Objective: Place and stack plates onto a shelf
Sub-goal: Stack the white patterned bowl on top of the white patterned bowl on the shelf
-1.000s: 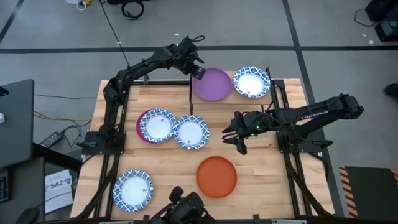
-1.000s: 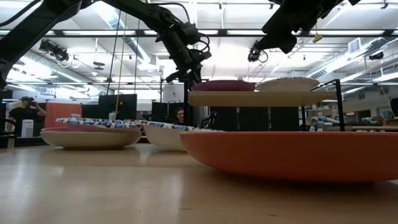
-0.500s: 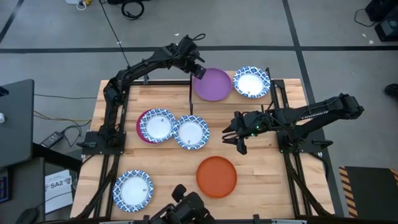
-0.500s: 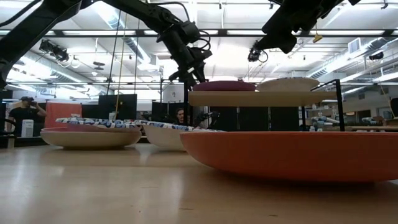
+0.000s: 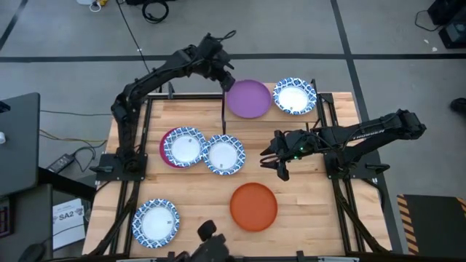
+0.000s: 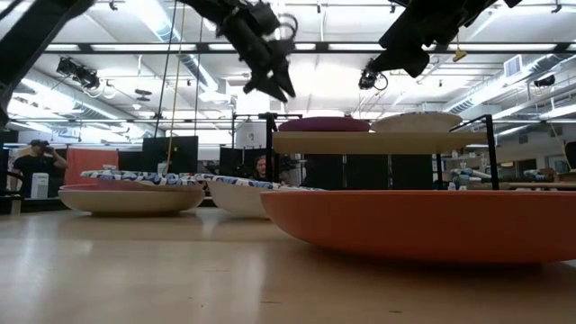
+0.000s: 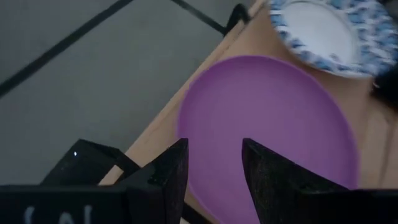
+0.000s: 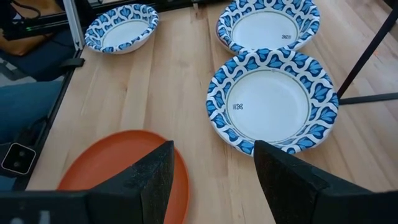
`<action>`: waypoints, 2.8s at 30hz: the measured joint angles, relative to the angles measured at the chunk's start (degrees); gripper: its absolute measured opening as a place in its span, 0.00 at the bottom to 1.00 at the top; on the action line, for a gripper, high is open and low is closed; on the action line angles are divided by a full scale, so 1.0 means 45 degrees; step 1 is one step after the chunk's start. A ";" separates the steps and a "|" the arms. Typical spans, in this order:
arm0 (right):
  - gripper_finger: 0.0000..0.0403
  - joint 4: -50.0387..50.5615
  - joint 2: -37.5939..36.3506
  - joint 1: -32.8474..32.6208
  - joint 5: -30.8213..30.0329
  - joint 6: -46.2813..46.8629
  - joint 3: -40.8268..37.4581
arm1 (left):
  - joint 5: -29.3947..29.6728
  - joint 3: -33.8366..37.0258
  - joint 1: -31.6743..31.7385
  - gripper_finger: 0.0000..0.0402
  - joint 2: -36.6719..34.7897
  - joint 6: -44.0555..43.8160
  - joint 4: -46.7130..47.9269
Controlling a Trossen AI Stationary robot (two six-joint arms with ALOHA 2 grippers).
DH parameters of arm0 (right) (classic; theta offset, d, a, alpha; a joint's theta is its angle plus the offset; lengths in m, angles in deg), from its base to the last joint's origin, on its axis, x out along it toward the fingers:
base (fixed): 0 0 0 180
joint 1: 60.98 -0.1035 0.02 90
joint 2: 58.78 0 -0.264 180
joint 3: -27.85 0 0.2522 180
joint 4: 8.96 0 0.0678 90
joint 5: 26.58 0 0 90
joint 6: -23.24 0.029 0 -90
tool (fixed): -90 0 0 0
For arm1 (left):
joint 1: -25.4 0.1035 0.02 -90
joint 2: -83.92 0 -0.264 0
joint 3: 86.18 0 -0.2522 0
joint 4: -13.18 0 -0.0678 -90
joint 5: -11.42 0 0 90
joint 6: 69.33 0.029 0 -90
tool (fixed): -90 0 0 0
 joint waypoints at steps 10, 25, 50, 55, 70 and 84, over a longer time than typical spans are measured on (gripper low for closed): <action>0.56 -0.0061 0.0000 0.0000 0.0010 -0.0581 0.0000 | 0.0027 0.0000 -0.0992 0.39 -0.2392 0.0900 0.1588; 0.56 -0.0084 0.0000 0.0003 0.0014 -0.0571 0.0000 | 0.0036 0.0082 -0.4370 0.39 -0.4478 0.2208 0.6219; 0.56 -0.0089 0.0000 0.0004 0.0015 -0.0563 0.0000 | 0.0498 1.1582 -1.0183 0.39 -1.1273 -0.3257 0.4737; 0.56 -0.0099 0.0000 0.0001 0.0015 -0.0560 0.0000 | 0.0429 1.3375 -1.1224 0.39 -1.1639 -0.5272 0.4743; 0.56 -0.0138 0.0000 0.0003 0.0015 -0.0563 0.0000 | -0.1033 1.6446 -1.3567 0.39 -1.1610 -0.7636 0.1608; 0.56 -0.0138 0.0003 0.0000 0.0015 -0.0559 0.0000 | 0.0226 1.7238 -1.5325 0.39 -1.1601 -0.8303 0.0152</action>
